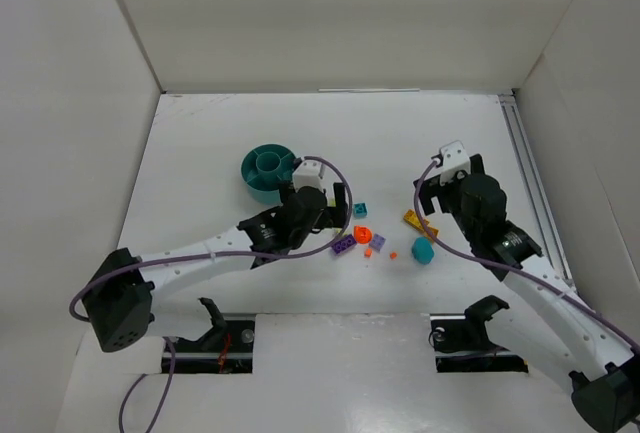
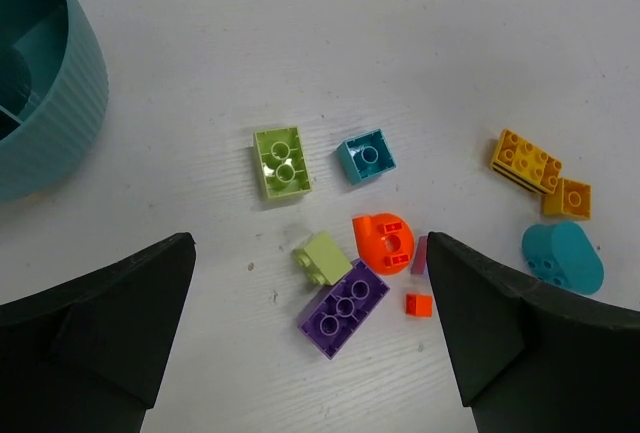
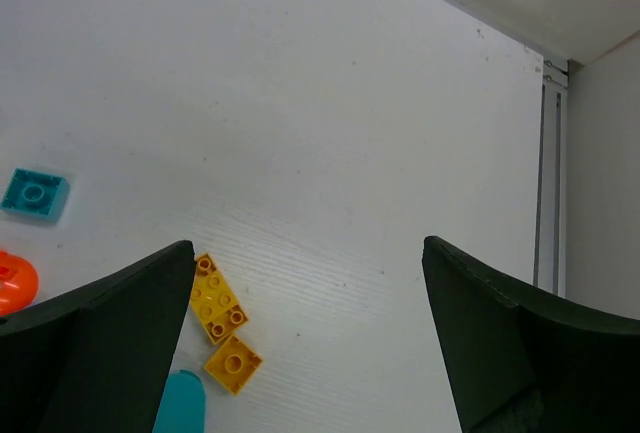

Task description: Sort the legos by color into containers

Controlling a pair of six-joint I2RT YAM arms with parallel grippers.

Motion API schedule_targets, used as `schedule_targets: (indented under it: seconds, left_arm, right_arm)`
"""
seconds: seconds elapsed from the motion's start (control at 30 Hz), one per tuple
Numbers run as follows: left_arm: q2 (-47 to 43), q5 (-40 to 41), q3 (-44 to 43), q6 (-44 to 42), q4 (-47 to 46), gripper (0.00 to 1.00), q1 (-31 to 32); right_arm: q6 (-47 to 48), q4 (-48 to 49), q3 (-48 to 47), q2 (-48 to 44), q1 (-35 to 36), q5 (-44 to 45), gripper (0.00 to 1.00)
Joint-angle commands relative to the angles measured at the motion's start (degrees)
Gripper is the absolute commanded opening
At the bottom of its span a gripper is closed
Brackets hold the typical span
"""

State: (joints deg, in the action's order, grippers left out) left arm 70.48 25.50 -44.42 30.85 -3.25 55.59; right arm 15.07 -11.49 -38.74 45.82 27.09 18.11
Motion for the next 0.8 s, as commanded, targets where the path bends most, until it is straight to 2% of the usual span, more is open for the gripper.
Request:
schedule_targets:
  seconds: [0.0, 0.1, 0.33, 0.5, 0.67, 0.77]
  left_arm:
    - [2.90, -1.06, -3.99, 0.61, -1.94, 1.00, 0.04]
    - [8.61, -1.06, -7.33, 1.84, -0.80, 1.00, -0.57]
    - [19.60, -5.54, -12.96, 2.37, 0.87, 0.98, -3.65]
    - [25.39, -4.93, -14.89, 1.84, 1.48, 0.90, -4.17]
    - [30.06, -4.93, -18.06, 2.90, 3.59, 0.75, -5.32]
    - [31.47, -4.93, -18.68, 3.43, 3.60, 0.72, -6.63]
  right_arm:
    - [1.10, 2.43, -1.69, -1.70, 0.51, -0.19, 1.00]
    - [-2.05, 1.21, -0.46, -2.41, 0.51, 3.67, 1.00]
    - [-1.36, 0.68, 0.16, -4.34, 0.51, 4.21, 1.00]
    - [-1.36, 0.06, 0.68, -4.34, 0.51, 5.79, 1.00]
    - [-1.36, -0.99, 0.68, -4.34, 0.51, 7.81, 1.00]
    - [-1.36, -2.31, 1.21, -4.34, 0.51, 9.75, 1.00]
